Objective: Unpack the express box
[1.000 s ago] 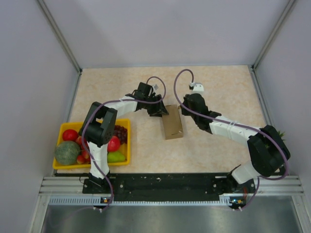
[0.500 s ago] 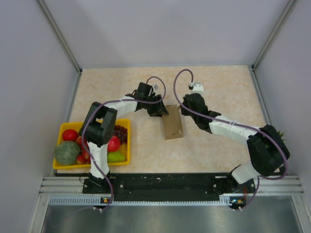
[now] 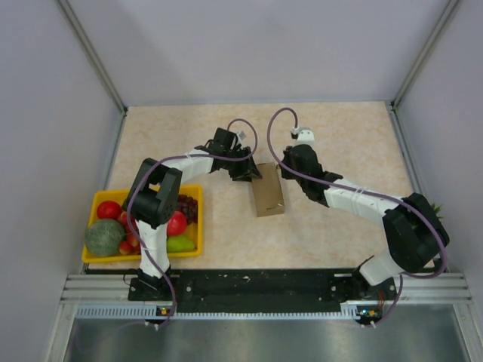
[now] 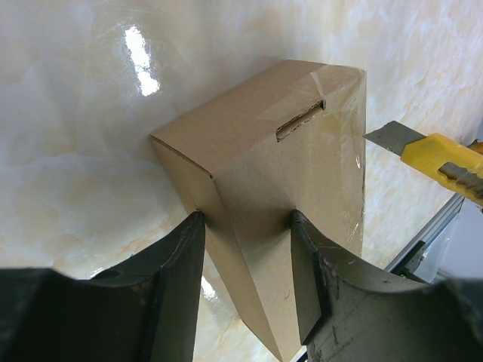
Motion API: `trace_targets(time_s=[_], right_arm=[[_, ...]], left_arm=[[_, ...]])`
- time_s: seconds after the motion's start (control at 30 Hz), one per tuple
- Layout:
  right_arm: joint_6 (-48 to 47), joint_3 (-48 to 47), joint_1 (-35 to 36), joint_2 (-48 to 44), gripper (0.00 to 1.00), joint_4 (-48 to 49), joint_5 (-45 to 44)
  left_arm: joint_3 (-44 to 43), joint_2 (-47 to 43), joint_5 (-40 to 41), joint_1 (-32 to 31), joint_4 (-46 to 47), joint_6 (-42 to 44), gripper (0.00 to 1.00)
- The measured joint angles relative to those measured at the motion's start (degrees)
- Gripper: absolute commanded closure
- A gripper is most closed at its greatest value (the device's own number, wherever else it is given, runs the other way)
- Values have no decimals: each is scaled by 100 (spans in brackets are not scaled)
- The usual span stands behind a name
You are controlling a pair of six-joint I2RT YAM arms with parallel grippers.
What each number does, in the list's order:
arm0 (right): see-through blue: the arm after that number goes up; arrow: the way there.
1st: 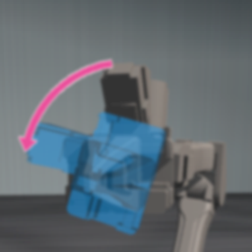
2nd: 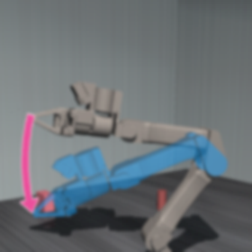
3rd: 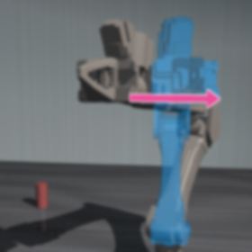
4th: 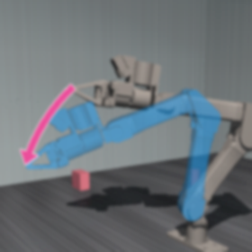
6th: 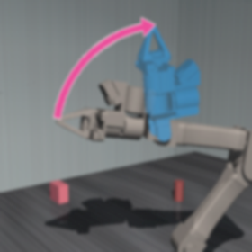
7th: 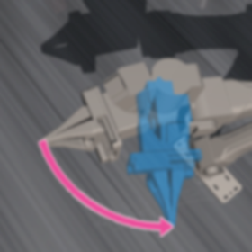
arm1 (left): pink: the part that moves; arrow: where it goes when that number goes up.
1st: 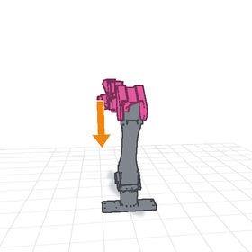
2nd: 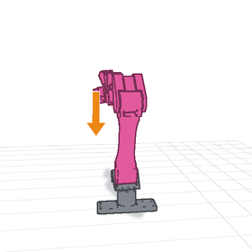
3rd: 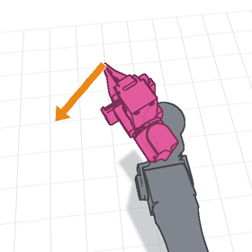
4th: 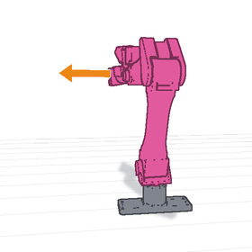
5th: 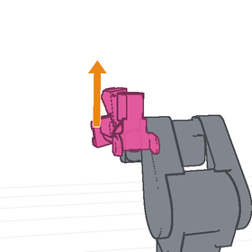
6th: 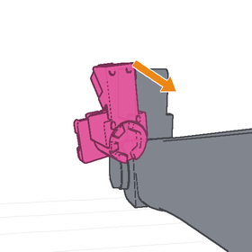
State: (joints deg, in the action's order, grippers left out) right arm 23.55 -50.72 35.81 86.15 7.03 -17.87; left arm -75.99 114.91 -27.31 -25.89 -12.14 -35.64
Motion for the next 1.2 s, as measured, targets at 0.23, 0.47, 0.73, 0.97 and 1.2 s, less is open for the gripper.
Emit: trace_targets(time_s=[0.23,0.47,0.73,0.97,1.2], right_arm=[[-199,0,0,0,100,17,96],[-393,0,0,-4,100,20,162],[-479,39,0,-107,100,-87,195],[-516,157,0,-234,100,-214,262],[-509,160,0,-282,100,-240,310]], left_arm=[[-13,0,2,0,-17,-2,76],[-70,2,68,-4,-118,-4,77],[-232,57,136,-20,-348,-26,79],[-382,129,133,-20,-542,-50,80],[-420,151,125,-17,-577,-79,81]])
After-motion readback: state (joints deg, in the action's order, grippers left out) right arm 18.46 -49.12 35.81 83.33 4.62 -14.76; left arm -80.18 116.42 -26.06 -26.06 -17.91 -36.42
